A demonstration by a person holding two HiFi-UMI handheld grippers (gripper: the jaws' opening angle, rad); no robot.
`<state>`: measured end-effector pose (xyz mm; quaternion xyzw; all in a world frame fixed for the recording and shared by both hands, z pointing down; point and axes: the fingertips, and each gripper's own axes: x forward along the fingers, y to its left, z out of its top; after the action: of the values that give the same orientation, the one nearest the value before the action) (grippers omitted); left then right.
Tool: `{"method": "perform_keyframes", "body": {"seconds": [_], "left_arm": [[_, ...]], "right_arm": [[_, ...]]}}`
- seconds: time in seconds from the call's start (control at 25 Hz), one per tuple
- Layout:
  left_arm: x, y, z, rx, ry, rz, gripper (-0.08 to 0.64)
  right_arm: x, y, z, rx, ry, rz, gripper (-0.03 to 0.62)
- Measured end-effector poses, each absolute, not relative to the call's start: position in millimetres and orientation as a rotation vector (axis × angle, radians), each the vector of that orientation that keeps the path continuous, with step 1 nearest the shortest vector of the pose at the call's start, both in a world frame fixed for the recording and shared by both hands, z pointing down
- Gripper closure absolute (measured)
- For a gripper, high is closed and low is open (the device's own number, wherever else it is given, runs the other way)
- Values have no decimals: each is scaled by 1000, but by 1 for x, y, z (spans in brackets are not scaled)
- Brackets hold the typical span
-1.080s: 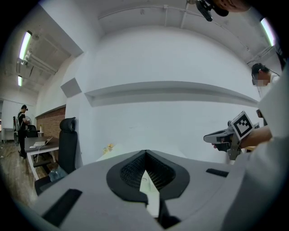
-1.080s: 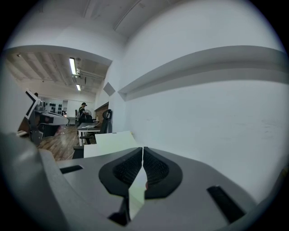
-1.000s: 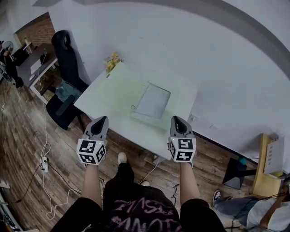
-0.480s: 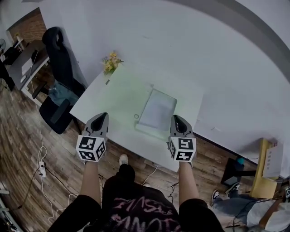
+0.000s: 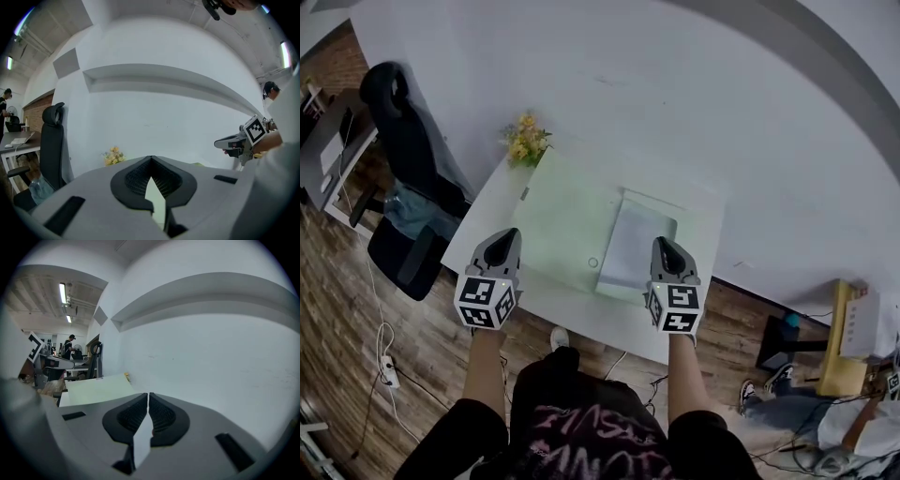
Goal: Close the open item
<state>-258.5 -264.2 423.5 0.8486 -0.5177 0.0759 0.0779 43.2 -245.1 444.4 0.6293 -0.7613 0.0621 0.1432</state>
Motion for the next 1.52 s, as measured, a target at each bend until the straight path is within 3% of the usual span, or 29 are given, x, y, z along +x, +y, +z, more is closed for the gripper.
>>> {"method": "perform_keyframes", "body": {"seconds": [1.04,1.24,1.52], "left_arm": [[-334,-350,493,2499,-1434,409,546],[-337,-354,517,2478,-1376,445,462],[-310,-353,529,2549,-1203,441,462]], "right_arm": [[-12,-322,498,1753,-2124,272,566],[-19,-324,508,1742,-2101,282,566],[-13,-323,513,1774,-2068,318,566]]}}
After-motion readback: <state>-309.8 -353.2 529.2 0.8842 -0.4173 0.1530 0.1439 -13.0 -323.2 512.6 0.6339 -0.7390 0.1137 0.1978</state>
